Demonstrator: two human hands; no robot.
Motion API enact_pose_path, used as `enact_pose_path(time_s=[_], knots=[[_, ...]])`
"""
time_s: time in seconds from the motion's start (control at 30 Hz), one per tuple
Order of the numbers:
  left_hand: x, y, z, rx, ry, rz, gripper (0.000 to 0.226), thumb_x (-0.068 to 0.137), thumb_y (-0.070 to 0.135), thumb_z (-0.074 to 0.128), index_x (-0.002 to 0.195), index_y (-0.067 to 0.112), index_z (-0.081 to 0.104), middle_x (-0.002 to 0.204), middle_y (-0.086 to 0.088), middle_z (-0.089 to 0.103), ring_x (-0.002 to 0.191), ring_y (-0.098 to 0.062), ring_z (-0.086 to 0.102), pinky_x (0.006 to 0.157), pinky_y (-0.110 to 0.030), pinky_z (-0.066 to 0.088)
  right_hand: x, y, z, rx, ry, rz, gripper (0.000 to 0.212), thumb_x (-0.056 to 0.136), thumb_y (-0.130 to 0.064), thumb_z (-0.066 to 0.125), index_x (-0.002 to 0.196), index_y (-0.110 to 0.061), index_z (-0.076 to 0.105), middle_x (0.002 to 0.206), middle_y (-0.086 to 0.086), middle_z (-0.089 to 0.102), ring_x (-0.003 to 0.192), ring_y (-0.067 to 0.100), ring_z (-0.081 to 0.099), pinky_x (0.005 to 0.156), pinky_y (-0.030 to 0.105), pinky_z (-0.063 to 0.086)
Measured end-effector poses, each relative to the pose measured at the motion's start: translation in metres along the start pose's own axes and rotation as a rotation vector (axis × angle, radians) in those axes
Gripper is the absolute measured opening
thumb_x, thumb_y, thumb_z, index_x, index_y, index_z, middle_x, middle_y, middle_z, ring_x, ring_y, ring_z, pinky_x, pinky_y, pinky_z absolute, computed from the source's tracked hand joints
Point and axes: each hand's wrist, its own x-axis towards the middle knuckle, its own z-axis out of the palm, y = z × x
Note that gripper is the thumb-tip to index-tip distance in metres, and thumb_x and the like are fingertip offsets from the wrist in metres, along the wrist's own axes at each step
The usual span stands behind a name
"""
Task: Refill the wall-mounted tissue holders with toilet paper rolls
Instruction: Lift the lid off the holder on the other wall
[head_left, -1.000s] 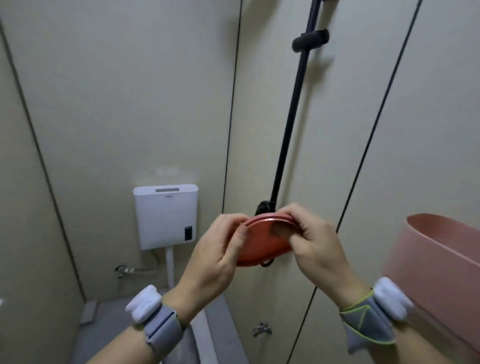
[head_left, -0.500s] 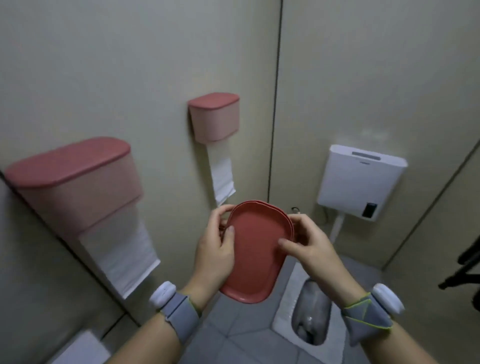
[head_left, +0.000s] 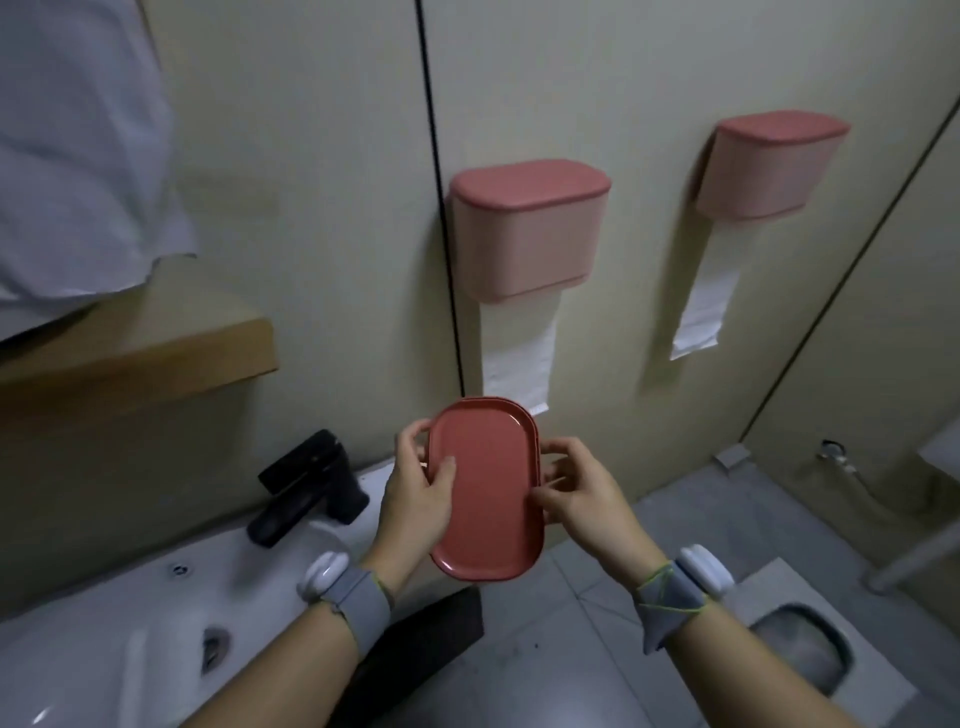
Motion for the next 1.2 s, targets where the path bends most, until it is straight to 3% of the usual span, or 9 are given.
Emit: enact_pose_path(time_s=[0.1,0.3,0.43,0.53,0.67,0.77,0.87,1.03,1.2], knots=[[-0.012,-0.042,-0.046,0.132,-0.079,-0.046,0.054,0.091,0.020,0.058,0.133,0.048,0.039,0.097,0.017,0.062,0.079,-0.004,0.064,0.071,-0.028,0.052,0.003,0.009,0.044,-0.116,-0.034,0.050,0.044,0.071,-0.001,0.064,0.104,-0.031,0.063,0.078,0.004,0.065,0.063,0.020,0.064,0.063,0.045,0.060],[-0.016,-0.099,-0.106,0.200,-0.236,-0.090,0.062,0.088,0.022,0.065,0.131,0.057,0.038,0.091,0.015,0.062,0.076,0.003,0.063,0.065,-0.011,0.047,0.005,0.024,0.110,-0.321,-0.047,0.102,0.040,0.077,-0.001,0.065,0.110,-0.023,0.061,0.085,0.004,0.070,0.070,0.022,0.069,0.071,0.044,0.060],[0.001,-0.123,-0.115,0.129,-0.204,-0.234,0.055,0.087,0.022,0.070,0.135,0.037,0.046,0.099,0.012,0.062,0.088,-0.010,0.066,0.081,-0.035,0.059,0.010,0.035,0.136,-0.453,-0.068,0.076,0.041,0.083,-0.009,0.064,0.119,-0.024,0.054,0.087,-0.007,0.066,0.077,0.022,0.069,0.076,0.048,0.059],[0.009,-0.135,-0.109,0.004,-0.158,-0.381,0.043,0.078,0.022,0.070,0.114,0.034,0.051,0.099,0.002,0.065,0.089,-0.022,0.068,0.085,-0.049,0.058,0.024,0.046,0.147,-0.558,-0.108,0.041,0.043,0.086,-0.012,0.060,0.126,-0.021,0.047,0.082,-0.013,0.061,0.075,0.021,0.068,0.076,0.046,0.058],[0.030,-0.158,-0.091,0.062,-0.110,-0.434,0.032,0.082,0.017,0.063,0.110,0.031,0.057,0.093,0.006,0.066,0.086,-0.017,0.066,0.084,-0.043,0.058,0.065,0.069,0.155,-0.618,-0.162,0.068,0.044,0.087,-0.009,0.056,0.129,-0.018,0.048,0.086,-0.006,0.063,0.081,0.027,0.067,0.077,0.040,0.055],[0.043,-0.166,-0.081,0.151,-0.164,-0.445,0.047,0.083,0.016,0.067,0.127,0.026,0.054,0.096,0.010,0.065,0.088,-0.011,0.064,0.078,-0.028,0.051,0.087,0.083,0.155,-0.641,-0.189,0.114,0.045,0.087,-0.010,0.054,0.131,-0.019,0.049,0.093,0.000,0.066,0.085,0.027,0.067,0.078,0.037,0.054],[0.061,-0.173,-0.064,0.222,-0.256,-0.452,0.057,0.078,0.011,0.067,0.131,0.026,0.052,0.109,0.003,0.068,0.101,-0.018,0.065,0.082,-0.023,0.047,0.114,0.103,0.152,-0.656,-0.240,0.160,0.046,0.088,-0.011,0.053,0.133,-0.021,0.047,0.098,0.005,0.068,0.090,0.028,0.067,0.081,0.041,0.055],[0.072,-0.177,-0.050,0.328,-0.292,-0.456,0.068,0.081,0.013,0.065,0.144,0.020,0.042,0.133,-0.010,0.055,0.123,-0.028,0.054,0.104,-0.039,0.046,0.135,0.118,0.150,-0.653,-0.279,0.149,0.047,0.090,-0.011,0.056,0.135,-0.022,0.047,0.100,0.007,0.066,0.087,0.028,0.067,0.081,0.040,0.055],[0.061,-0.179,-0.046,0.367,-0.243,-0.432,0.070,0.086,0.011,0.059,0.150,0.020,0.033,0.144,-0.009,0.037,0.129,-0.031,0.048,0.109,-0.039,0.042,0.143,0.119,0.148,-0.654,-0.321,0.124,0.056,0.084,-0.007,0.060,0.137,-0.022,0.050,0.102,0.007,0.061,0.084,0.027,0.066,0.080,0.034,0.053]])
